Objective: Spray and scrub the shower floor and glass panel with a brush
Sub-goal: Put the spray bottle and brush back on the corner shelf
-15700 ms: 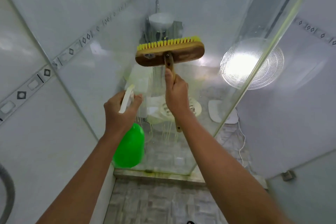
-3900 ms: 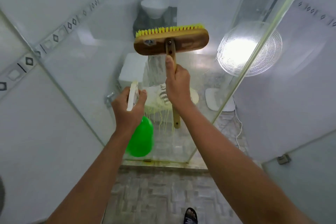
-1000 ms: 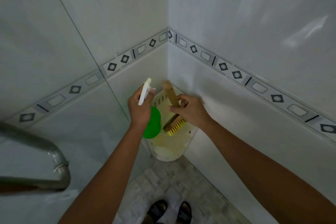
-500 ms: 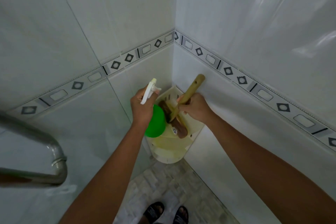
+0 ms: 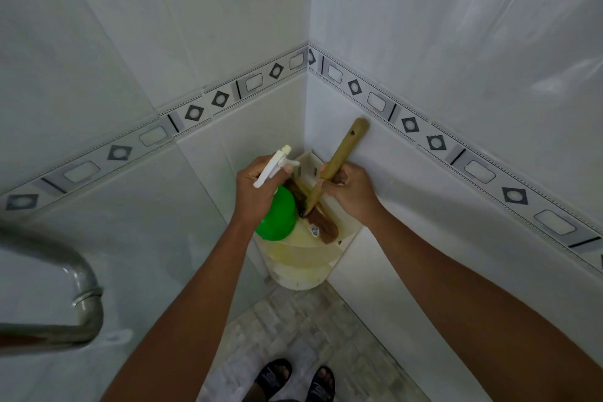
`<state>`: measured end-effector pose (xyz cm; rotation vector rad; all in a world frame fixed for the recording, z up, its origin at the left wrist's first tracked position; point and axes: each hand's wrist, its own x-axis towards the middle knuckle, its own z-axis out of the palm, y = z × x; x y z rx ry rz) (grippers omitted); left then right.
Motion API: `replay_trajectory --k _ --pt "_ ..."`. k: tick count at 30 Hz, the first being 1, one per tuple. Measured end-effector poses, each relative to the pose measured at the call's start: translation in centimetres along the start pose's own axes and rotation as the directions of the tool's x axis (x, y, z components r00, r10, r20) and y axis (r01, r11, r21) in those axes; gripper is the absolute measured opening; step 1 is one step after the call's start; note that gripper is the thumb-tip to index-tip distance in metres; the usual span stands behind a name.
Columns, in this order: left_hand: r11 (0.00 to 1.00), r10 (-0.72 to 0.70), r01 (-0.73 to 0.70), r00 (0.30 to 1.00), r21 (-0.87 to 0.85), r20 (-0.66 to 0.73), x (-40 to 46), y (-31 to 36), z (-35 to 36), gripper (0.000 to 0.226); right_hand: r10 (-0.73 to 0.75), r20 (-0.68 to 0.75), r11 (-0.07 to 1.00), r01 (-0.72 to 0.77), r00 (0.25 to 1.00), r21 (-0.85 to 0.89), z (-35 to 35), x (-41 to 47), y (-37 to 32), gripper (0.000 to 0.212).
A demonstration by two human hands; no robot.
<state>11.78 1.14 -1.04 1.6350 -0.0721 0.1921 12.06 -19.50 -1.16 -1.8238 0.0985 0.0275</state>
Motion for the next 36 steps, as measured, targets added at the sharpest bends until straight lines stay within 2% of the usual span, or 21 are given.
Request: replay_trajectory --k 8,13,18,26,32,34,36 --pt "0.997 -0.071 0.071 0.997 0.009 -0.034 -0.8 -0.3 -0.3 0.025 -0.046 -0.099 0.998 0.041 0.994 -0.047 1.2 -0.5 0.0 0.019" --pt "0.987 -0.157 0.16 0.983 0.025 -0.094 -2.1 -0.9 -0.3 0.025 -0.057 -0.192 0.987 0.026 0.98 -0.157 2.0 -1.0 1.0 0.016" --pt "0.986 -0.113 0.123 0.989 0.108 -0.096 -2.8 -0.3 -0.4 0.023 -0.033 -0.188 0.983 -0.002 0.982 -0.185 2.3 -1.5 0.8 0.018" --pt "0.971 -0.083 0.117 0.983 0.21 -0.165 -3.0 2.4 -0.8 0.047 0.044 -0.205 0.979 -0.083 0.978 -0.184 2.7 -1.8 -0.3 0.032" --pt "0.937 0.057 0.003 0.985 0.35 -0.161 -2.3 5.6 -0.5 0.06 0.013 -0.186 0.977 -0.052 0.983 -0.209 1.7 -2.9 -2.8 0.023" --pt "0.921 0.143 -0.082 0.981 0.38 -0.134 -2.1 7.0 0.1 0.06 0.02 -0.21 0.982 -0.06 0.978 -0.182 0.7 -3.5 -3.8 0.035" --pt "0.903 0.253 -0.217 0.966 0.371 -0.05 -2.2 9.1 1.3 0.057 0.023 -0.253 0.98 -0.072 0.967 -0.187 -0.7 -4.4 -4.5 0.049"
